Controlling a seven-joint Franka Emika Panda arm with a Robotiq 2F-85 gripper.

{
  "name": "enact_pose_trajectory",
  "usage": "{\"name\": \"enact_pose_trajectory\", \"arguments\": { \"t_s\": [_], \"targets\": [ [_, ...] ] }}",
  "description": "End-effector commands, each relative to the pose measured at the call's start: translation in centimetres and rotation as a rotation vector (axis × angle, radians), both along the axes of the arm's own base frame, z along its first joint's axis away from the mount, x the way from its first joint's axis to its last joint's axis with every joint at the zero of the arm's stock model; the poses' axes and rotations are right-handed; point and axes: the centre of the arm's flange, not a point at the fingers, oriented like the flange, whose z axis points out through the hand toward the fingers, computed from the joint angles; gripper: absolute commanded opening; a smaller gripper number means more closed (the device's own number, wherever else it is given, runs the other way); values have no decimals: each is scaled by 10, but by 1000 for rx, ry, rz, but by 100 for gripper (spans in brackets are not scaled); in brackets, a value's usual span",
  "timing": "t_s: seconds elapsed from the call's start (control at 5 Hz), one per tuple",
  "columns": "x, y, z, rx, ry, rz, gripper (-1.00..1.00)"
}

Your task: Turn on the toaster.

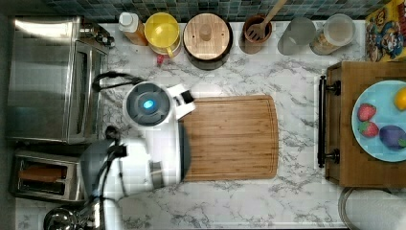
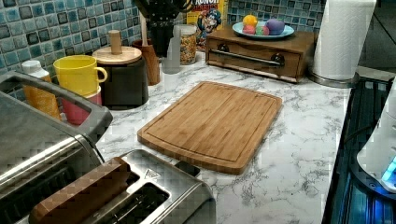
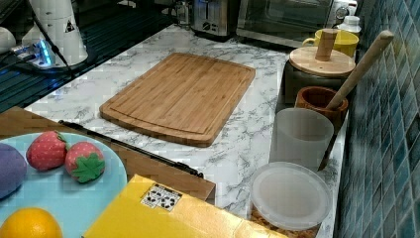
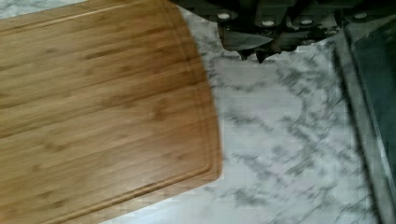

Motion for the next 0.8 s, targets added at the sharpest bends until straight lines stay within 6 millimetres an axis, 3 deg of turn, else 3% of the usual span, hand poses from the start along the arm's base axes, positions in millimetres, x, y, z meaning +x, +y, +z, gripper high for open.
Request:
{"name": "enact_pose_trajectory", "arguments": {
  "t_s": [0.2,0.6,0.8],
  "targets": [
    [-59,68,-16,14,10,159,-100],
    [-104,101,-35,5,18,214,-100],
    [-120,118,-32,17,28,250,-100]
  ]
}}
